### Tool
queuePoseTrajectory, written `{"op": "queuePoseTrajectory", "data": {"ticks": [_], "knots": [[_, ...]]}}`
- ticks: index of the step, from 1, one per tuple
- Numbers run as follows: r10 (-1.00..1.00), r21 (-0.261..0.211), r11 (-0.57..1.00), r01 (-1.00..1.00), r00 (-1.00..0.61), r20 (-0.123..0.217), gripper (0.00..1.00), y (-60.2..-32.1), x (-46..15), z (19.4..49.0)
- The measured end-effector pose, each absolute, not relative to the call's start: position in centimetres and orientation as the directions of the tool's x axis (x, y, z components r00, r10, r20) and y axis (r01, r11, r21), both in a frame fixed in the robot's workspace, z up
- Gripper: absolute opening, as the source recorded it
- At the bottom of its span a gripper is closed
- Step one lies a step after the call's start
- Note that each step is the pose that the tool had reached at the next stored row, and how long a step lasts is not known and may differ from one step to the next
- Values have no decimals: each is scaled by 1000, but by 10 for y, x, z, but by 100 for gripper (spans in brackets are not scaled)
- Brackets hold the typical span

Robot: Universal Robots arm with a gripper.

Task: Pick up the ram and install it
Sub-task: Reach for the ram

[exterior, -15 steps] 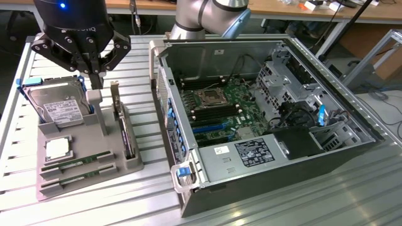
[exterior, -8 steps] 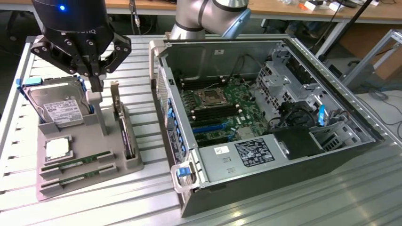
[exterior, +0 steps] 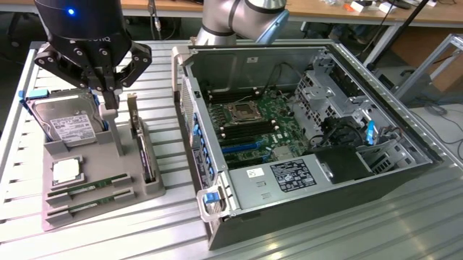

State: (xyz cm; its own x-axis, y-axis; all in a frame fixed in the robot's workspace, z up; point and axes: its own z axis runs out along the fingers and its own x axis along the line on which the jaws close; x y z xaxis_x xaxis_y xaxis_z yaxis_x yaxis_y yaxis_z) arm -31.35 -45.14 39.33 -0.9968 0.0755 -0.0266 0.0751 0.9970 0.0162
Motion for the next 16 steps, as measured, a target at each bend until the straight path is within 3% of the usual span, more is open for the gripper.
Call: {"op": "queuePoseTrajectory", "data": {"ticks": [16], "knots": [[75,1,997,75,-997,-28,10,-462,-313,393]]}}
